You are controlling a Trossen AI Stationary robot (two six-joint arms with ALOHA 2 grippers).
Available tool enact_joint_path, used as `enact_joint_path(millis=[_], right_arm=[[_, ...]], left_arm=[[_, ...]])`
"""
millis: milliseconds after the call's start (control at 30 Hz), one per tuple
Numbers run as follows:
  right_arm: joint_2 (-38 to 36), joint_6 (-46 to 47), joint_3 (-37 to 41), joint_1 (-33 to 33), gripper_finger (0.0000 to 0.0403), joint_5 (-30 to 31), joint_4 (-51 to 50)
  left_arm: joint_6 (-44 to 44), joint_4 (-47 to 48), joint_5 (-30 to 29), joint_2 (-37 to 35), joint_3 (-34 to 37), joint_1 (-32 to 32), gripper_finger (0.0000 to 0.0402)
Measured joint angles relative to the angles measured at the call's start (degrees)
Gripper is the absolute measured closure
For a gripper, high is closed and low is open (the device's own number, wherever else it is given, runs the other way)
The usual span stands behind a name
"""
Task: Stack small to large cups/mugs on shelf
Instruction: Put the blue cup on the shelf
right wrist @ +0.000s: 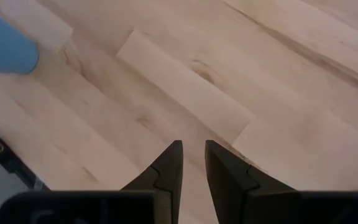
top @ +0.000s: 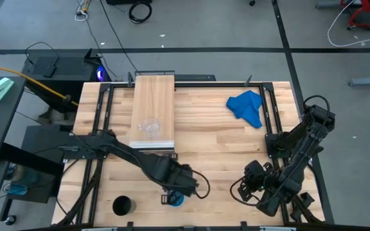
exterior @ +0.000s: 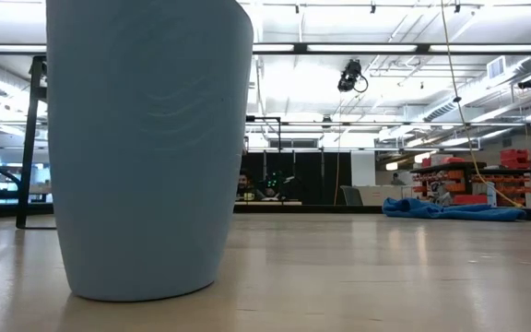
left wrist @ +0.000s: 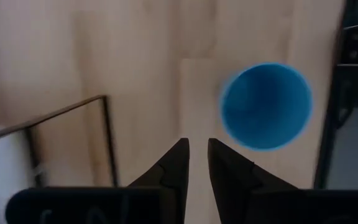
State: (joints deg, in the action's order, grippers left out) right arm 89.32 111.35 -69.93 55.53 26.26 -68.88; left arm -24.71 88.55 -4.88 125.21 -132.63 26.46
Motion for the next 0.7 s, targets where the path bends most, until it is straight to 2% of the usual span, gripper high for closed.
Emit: enact_joint_path(millis=[100, 300, 700], right_arm=[[0.0, 0.6, 0.0, 1.2, 0.0328, 0.0, 0.1], [0.0, 1.6, 0.0, 2.8, 0.0328, 0.0, 0.1], [0.0, 1.3, 0.0, 3.6, 0.0328, 0.0, -0.1]], left_arm=[[1.4, -2.3, 2.4, 1.8, 0.0, 0.0, 0.0334], [2.4, -7.9, 3.6, 2.5, 0.0, 0.1, 0.0327], [1.0, -8.8, 4.2, 5.0, 0.0, 0.1, 0.0328]])
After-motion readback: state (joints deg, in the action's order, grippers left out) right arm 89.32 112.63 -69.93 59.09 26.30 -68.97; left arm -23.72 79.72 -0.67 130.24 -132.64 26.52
